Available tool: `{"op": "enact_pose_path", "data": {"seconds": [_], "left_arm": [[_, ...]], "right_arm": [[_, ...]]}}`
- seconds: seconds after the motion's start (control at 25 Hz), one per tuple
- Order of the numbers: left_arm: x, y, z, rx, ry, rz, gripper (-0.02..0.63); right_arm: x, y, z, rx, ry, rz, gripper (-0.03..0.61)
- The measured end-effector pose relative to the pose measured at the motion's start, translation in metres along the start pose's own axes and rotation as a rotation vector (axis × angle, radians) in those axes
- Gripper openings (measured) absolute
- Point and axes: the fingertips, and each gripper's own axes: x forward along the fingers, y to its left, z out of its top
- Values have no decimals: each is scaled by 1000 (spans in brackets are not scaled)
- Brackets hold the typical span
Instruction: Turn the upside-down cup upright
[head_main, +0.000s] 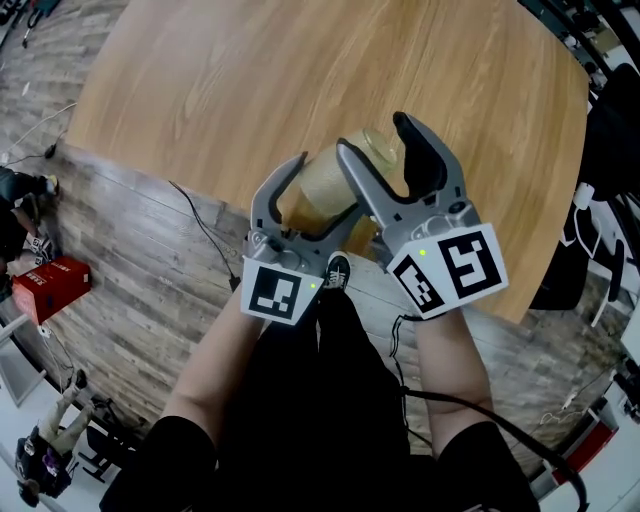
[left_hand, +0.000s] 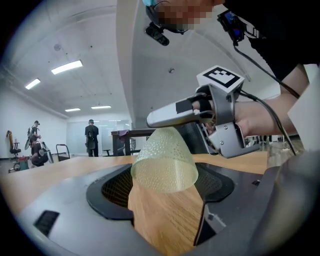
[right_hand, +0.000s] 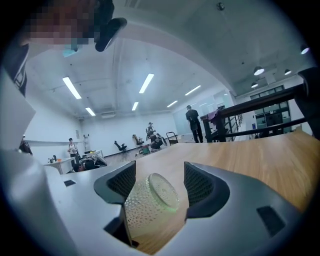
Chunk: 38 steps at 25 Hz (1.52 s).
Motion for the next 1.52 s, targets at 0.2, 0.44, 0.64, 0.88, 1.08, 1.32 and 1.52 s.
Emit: {"op": "enact_pose_path", "data": {"seconds": [0.2, 0.44, 0.64, 0.88, 1.08, 1.32, 1.52], "left_arm": [[-6, -2, 9, -2, -25, -16, 390], [-5, 3, 5, -29, -25, -13, 380], [0, 1, 9, -55, -46, -17, 297], [1, -4, 6, -60, -59, -61, 298], [-1, -18, 9, -54, -106, -91, 299], [1, -36, 12, -29, -122, -115, 299], [-2, -39, 18, -33, -136, -120, 299]], "right_arm": [[4, -31, -20, 11, 48, -91, 301], [6, -46, -63, 58, 133, -122, 301], [3, -52, -93, 71, 201, -131, 301], [2, -55, -98, 79, 198, -145, 296], [-2, -58, -98, 76, 188, -160, 293], [-15, -67, -103, 77, 187, -180, 293], [-18, -65, -103, 78, 186, -184, 293]]}}
